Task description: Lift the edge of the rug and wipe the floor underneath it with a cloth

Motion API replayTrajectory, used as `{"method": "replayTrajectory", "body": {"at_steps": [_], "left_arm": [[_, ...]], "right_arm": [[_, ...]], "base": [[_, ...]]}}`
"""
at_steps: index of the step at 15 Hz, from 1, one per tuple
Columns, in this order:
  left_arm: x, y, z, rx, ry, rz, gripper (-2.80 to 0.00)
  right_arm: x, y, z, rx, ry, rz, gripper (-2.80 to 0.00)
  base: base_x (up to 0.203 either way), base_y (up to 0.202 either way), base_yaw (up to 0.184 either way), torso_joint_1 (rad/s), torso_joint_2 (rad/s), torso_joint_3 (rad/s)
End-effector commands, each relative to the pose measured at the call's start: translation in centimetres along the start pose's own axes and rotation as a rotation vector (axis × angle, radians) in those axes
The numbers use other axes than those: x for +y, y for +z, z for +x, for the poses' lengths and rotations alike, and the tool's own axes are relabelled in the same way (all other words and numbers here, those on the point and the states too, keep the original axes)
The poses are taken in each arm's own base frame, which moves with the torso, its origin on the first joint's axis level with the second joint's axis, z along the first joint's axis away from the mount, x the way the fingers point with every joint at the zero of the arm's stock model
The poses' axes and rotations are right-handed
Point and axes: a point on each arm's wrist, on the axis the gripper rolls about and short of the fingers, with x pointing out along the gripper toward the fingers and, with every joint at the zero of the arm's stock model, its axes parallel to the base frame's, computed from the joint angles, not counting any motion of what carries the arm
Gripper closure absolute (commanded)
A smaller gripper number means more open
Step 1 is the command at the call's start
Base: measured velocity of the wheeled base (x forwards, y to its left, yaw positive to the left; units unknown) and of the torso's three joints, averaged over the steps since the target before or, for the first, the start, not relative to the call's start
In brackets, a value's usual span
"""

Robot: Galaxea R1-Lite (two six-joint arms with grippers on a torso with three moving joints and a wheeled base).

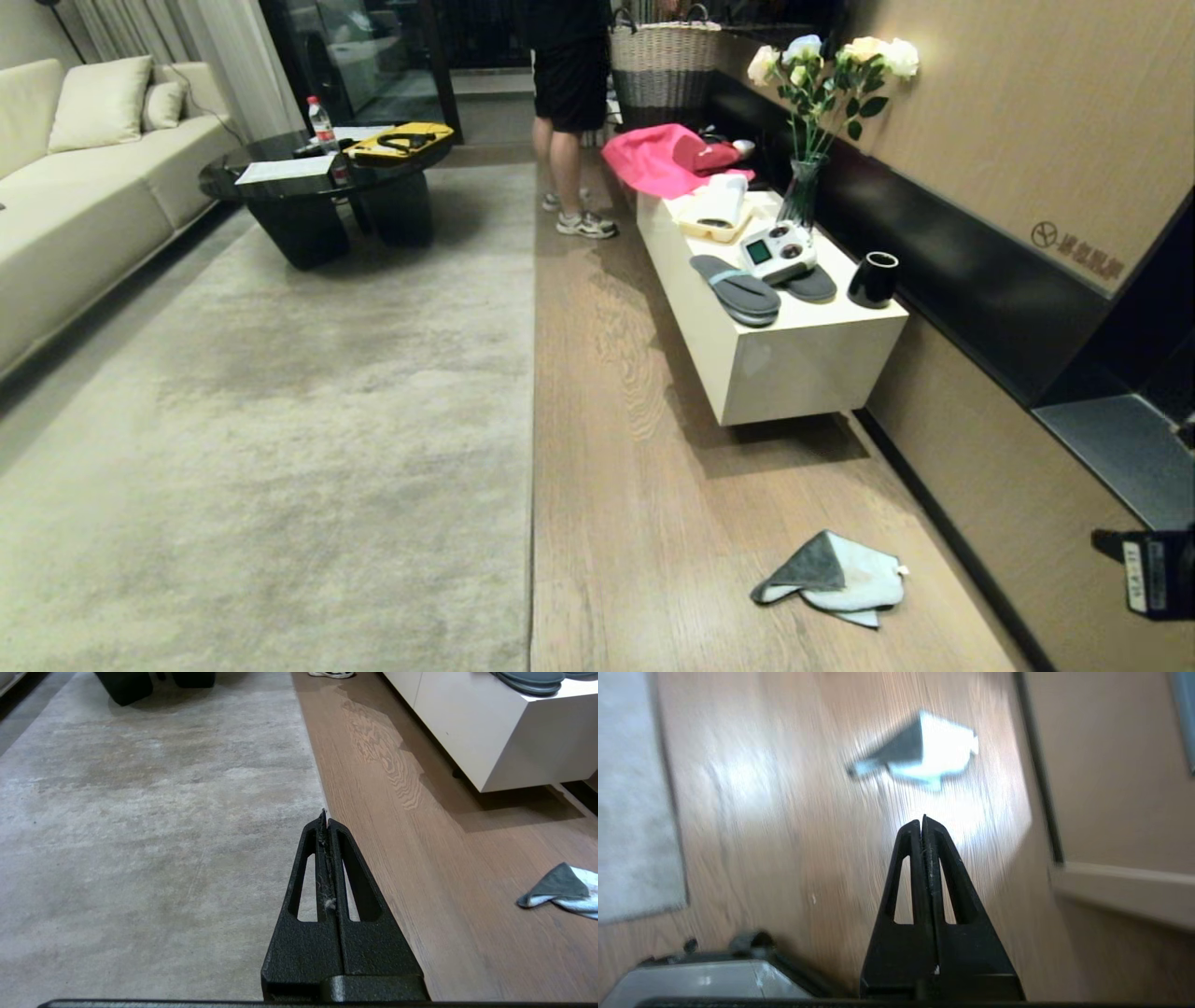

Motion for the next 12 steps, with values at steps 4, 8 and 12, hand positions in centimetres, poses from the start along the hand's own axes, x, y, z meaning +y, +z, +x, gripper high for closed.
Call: {"method": "replayTrajectory", "body": {"at_steps": [4,8,12], "left_arm": [[0.0,0.0,0.0,0.000,0.000,0.000,0.00],[0.0,0.0,0.0,0.000,0.000,0.000,0.00],[0.0,0.0,0.0,-0.001,0.000,0.000,0.00]], "right_arm": [[0.4,-5.5,-6.5,-0.293,0.052,-0.045,0.00],[0.3,-10.6,-6.6,-0.374,0.070,-0.056,0.00],[0.3,-12.5,-7.3,-0.460,0.150,-0.072,0.00]], "base": [[0.000,0.000,0.000,0.000,0.00,0.000],[0.000,0.000,0.000,0.000,0.00,0.000],[0.000,0.000,0.000,0.000,0.00,0.000]]}}
